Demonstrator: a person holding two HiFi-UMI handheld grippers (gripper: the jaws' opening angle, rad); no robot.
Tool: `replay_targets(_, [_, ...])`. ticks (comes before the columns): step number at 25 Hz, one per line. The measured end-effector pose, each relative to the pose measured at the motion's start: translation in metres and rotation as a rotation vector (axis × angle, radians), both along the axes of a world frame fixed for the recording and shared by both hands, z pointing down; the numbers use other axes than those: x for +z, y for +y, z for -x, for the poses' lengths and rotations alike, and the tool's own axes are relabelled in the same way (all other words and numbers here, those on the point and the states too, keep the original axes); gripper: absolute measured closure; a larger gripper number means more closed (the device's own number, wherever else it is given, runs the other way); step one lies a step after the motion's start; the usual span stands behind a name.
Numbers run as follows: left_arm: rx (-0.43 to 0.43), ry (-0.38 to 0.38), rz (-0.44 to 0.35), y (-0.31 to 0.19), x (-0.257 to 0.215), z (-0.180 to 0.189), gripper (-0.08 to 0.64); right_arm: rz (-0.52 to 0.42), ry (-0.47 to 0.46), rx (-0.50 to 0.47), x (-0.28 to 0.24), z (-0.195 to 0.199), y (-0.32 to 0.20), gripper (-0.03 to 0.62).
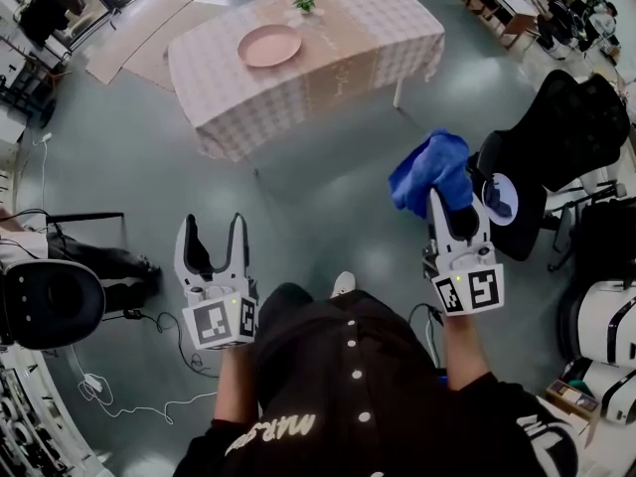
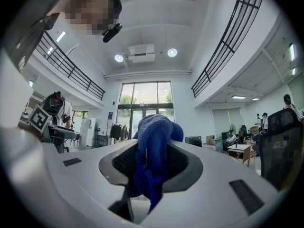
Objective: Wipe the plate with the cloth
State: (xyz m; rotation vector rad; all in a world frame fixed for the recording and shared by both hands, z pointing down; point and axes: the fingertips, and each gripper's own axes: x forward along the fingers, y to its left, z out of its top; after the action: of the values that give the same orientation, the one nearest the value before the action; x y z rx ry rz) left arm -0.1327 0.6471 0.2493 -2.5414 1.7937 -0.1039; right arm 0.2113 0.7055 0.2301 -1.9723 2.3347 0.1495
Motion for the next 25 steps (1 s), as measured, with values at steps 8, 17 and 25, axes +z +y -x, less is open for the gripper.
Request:
replay_targets(8, [-0.008,-0.015,0.024,-0.011,0.008,-0.012,0.235,-0.001,0.008,-0.025,0.006,-0.006,-0.018,0.471])
replay_targets(17, [-0.012,0.011,0.019,-0.053,0.013,-0.013,0.235,0.004,0.013,-0.043,0.008,0.002,-0.060,0.471])
replay_targets(25, [0.007,0.008,0.019,-0.118,0.010,-0.007,0.235,-0.006,0.019,-0.040,0.004,0.009,-0.125,0.471])
